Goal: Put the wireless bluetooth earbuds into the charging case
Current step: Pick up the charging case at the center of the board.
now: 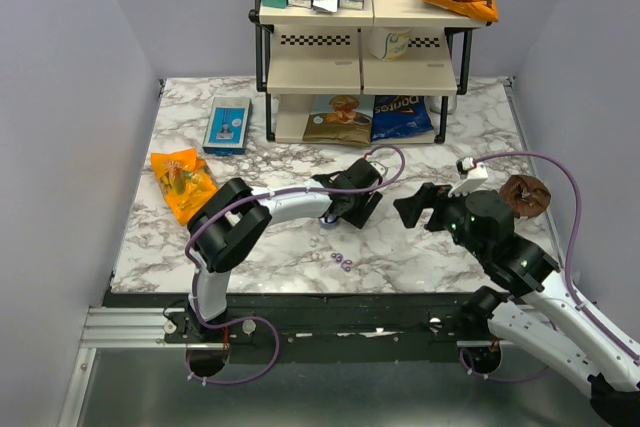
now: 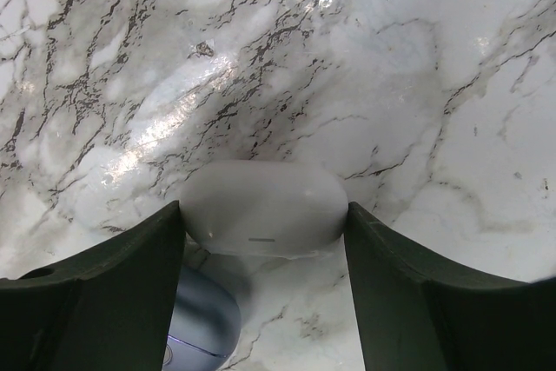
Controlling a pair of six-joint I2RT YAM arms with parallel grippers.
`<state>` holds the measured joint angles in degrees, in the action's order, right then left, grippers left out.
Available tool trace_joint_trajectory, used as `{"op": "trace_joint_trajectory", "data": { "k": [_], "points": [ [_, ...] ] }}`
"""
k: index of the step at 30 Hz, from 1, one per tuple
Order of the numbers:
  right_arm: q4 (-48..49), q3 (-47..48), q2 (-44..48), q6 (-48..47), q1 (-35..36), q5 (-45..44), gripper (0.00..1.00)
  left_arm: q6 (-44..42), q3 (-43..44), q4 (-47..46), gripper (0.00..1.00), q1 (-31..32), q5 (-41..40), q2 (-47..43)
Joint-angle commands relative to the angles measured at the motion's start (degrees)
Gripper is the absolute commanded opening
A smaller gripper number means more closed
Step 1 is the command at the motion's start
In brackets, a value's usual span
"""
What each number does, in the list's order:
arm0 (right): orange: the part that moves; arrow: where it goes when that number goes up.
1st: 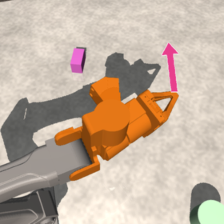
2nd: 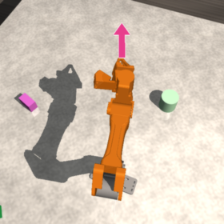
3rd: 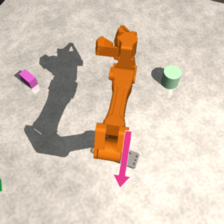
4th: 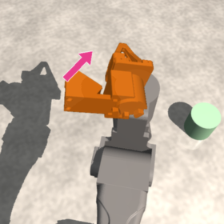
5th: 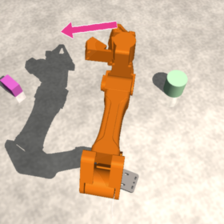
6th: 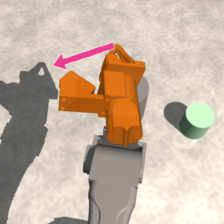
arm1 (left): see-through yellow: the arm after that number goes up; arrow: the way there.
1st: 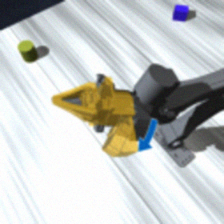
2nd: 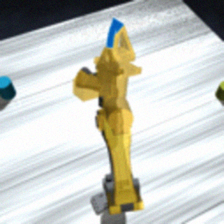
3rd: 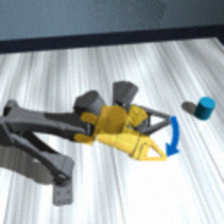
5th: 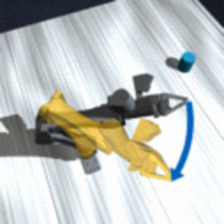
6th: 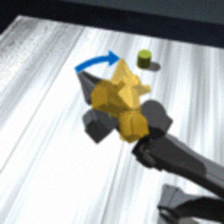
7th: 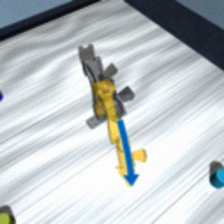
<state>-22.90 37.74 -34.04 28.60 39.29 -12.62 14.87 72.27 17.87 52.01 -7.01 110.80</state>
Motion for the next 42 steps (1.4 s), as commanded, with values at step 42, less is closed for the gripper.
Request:
{"op": "trace_joint_trajectory", "data": {
  "k": [42],
  "points": [
    [1.63,8.23,-11.56,-8.73,0.09,16.30,0.99,-10.55,-57.76,-72.07,0.00,0.37,16.13,-46.56]
  ]
}}
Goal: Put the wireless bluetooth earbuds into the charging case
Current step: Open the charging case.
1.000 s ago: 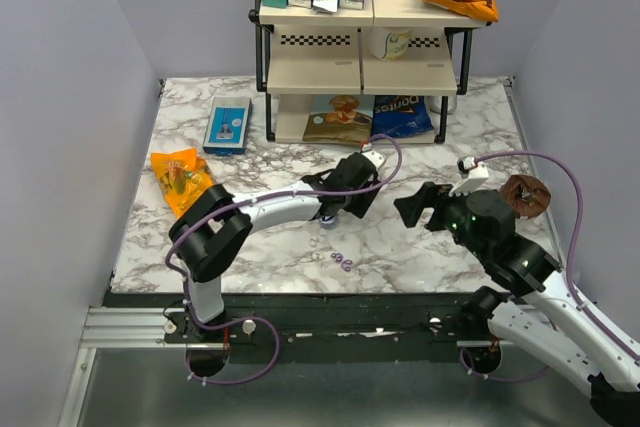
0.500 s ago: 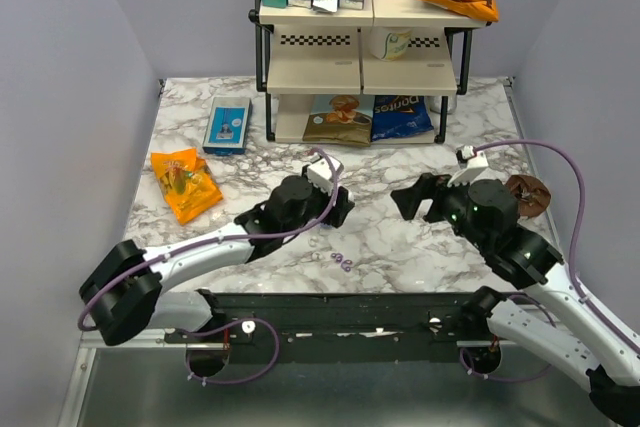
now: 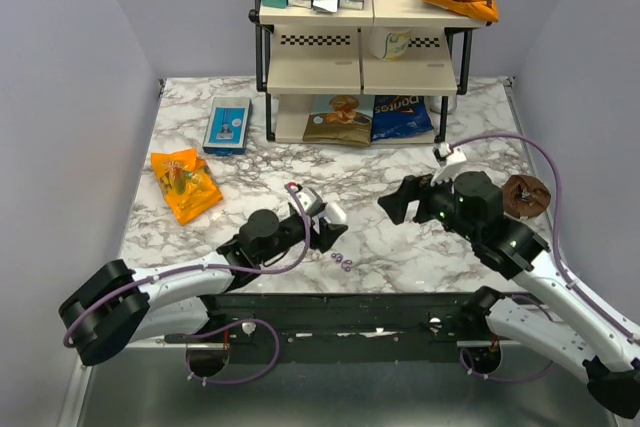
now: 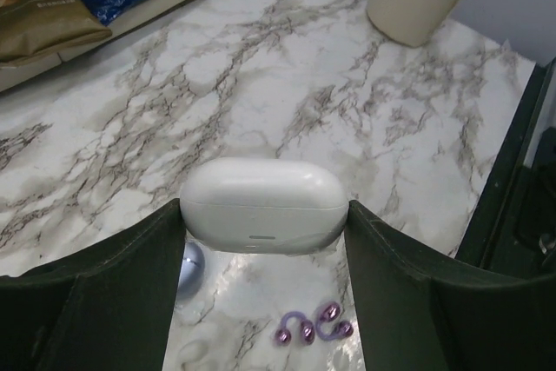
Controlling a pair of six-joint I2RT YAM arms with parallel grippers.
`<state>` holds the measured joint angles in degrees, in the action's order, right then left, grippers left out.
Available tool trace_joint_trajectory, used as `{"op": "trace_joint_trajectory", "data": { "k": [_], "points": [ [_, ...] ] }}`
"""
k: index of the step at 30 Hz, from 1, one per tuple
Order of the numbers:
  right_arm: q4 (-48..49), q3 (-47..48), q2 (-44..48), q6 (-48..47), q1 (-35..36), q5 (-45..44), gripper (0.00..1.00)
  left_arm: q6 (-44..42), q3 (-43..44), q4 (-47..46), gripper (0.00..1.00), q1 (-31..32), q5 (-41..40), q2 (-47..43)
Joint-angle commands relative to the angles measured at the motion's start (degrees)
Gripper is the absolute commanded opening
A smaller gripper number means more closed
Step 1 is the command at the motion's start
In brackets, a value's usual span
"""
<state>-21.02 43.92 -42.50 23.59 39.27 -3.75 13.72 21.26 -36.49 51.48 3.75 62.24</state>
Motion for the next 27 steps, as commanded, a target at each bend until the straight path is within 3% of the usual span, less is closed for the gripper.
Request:
{"op": "trace_joint_trajectory", "data": {
  "k": [1,9,27],
  "points": [
    [-1.12,2.65,-3.98,-3.82,0.11,7.87,0.99,-10.89,-7.71,-20.09,0.00,0.90,6.61,2.36],
    [-2.27,4.85,-10.84,-6.54,1.16,18.60,1.00,-15.74,-6.93,-18.53,0.00,1.78,7.33,2.19],
    [-1.04,7.41,-19.81,-5.75,6.79,18.42,1.00,-18.55,-6.84,-16.86,0.00,8.02,3.11,0.60]
  ]
}}
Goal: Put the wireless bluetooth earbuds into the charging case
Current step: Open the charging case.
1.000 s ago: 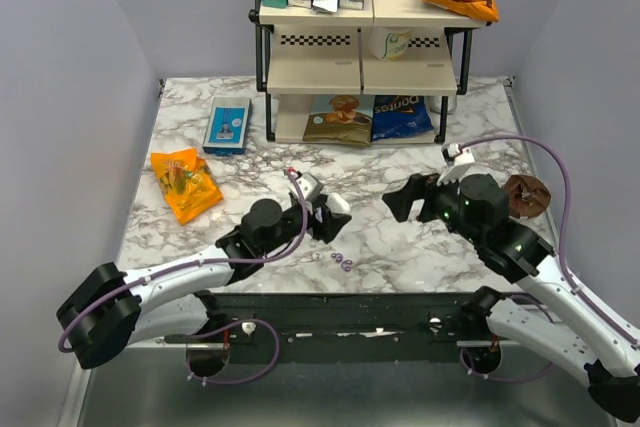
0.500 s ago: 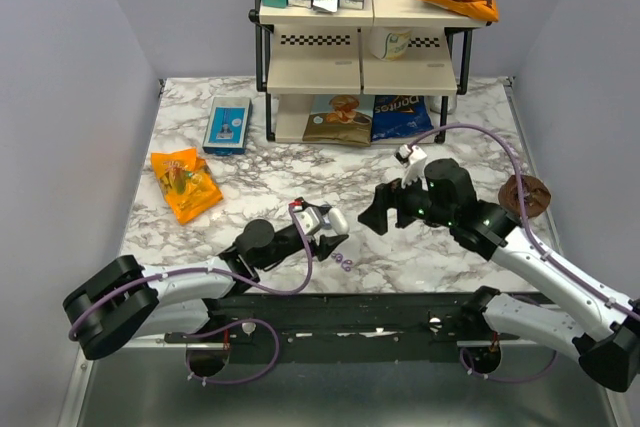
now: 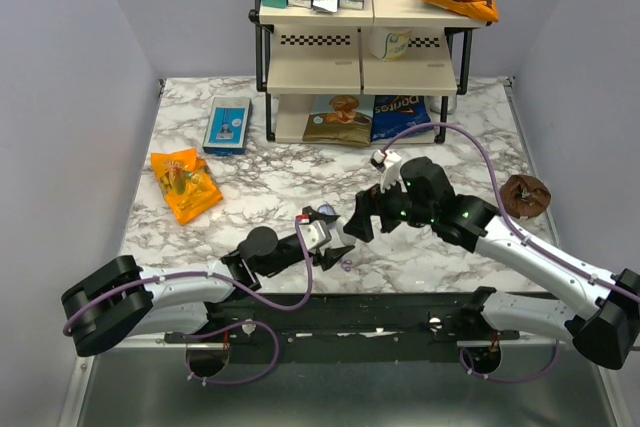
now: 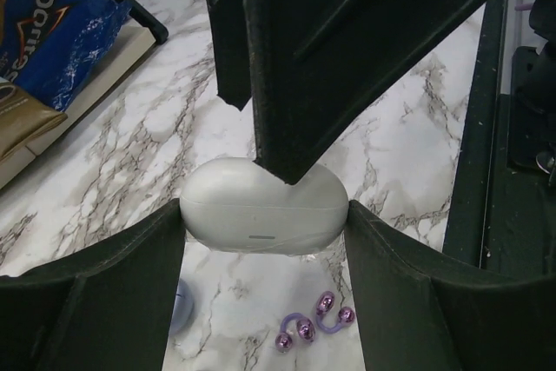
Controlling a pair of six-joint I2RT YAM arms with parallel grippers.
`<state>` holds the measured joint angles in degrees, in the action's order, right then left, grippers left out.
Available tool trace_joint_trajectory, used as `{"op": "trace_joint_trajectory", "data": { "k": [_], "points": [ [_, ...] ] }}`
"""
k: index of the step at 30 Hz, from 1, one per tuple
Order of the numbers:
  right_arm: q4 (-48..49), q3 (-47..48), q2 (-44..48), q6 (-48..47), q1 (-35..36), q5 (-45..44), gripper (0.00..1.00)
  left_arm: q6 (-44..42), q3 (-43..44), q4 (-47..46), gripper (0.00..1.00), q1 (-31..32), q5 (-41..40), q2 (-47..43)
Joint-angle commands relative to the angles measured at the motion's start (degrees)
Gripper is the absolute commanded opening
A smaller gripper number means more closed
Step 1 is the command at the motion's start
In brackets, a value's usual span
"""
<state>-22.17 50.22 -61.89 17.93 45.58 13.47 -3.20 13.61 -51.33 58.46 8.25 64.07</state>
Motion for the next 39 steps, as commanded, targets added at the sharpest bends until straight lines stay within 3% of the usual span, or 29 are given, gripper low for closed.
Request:
{"op": "trace_joint_trajectory", "data": {
  "k": [1,11,39],
  "points": [
    [0.29,1.02,-0.60,-0.09,0.47,1.38,1.00,-1.72,0.81,-2.02,0.00,1.22,-1.48,-1.41],
    [0.11,0.23,-2.36,0.35,0.65,1.99,1.00,-2.69,0.99,-1.05,0.00,2.63,-3.06,-2.72],
    [-2.96,-1.26,1.59,2.89,0.65,-6.61,1.00,-2.86,-1.48,0.70,0.00,3.86,-6.67,-7.21]
  ]
}}
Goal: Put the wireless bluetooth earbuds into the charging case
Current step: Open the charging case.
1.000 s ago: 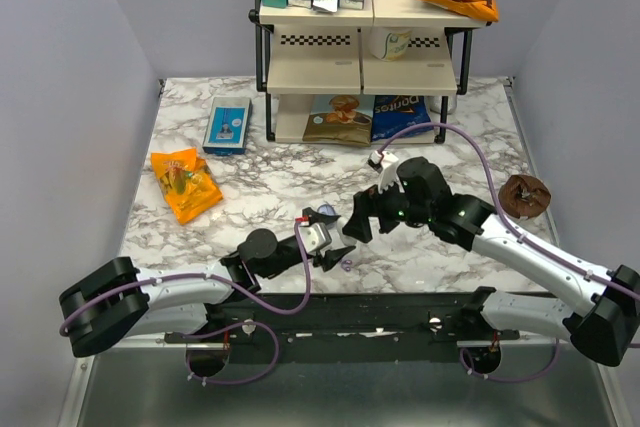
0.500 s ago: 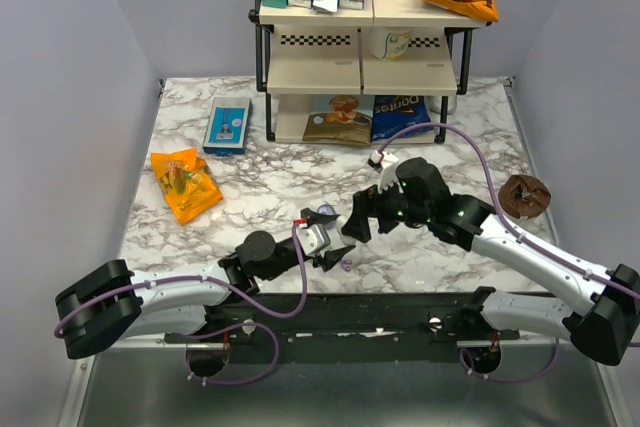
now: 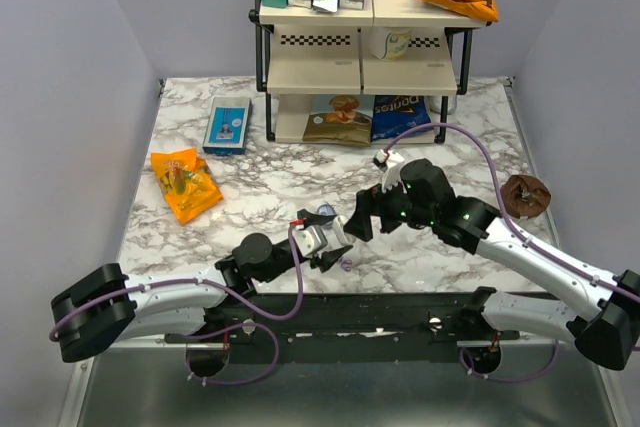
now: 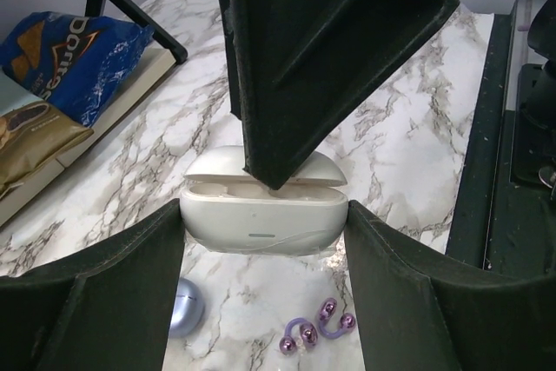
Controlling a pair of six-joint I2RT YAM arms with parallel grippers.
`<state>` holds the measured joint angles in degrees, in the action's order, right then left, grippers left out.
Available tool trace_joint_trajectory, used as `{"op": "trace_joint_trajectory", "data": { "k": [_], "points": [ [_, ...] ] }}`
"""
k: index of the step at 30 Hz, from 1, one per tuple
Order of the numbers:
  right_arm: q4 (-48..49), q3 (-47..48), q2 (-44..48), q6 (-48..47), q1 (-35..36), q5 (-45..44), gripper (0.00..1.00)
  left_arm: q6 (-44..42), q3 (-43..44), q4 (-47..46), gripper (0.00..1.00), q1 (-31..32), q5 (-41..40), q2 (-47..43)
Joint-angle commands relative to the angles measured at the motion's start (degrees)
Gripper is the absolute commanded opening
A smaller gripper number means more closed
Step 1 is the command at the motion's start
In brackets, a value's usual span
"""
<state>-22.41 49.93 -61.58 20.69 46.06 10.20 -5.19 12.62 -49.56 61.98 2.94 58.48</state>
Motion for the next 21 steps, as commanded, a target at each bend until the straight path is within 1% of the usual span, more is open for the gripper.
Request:
{"op": "trace_joint_trajectory", "data": {
  "k": [1,11,15,18,21],
  "points": [
    [-2.81,-1.06,1.46,0.23,0.17,-3.60,1.00,-0.87,-0.58,-0.89,0.00,0.25,-1.44,-1.70],
    [-2.90,0.34,3.66,0.67,0.25,-2.99,1.00,-0.79,-1.20,-0.27,0.00,0.43,-2.41,-3.02],
    [0.34,0.08,4.37,0.40,0.25,4.10,0.99,-0.79,-1.11,-0.36,0.00,0.43,-2.50,-3.02],
    [2.99,-0.36,4.37,1.19,0.25,7.37,0.98,-0.87,-0.93,-0.71,0.00,0.43,-2.50,-2.67],
    [3.87,-0.27,2.79,1.29,0.25,8.43,0.97,-0.70,-0.85,-1.15,0.00,0.43,-2.33,-2.23]
  ]
}}
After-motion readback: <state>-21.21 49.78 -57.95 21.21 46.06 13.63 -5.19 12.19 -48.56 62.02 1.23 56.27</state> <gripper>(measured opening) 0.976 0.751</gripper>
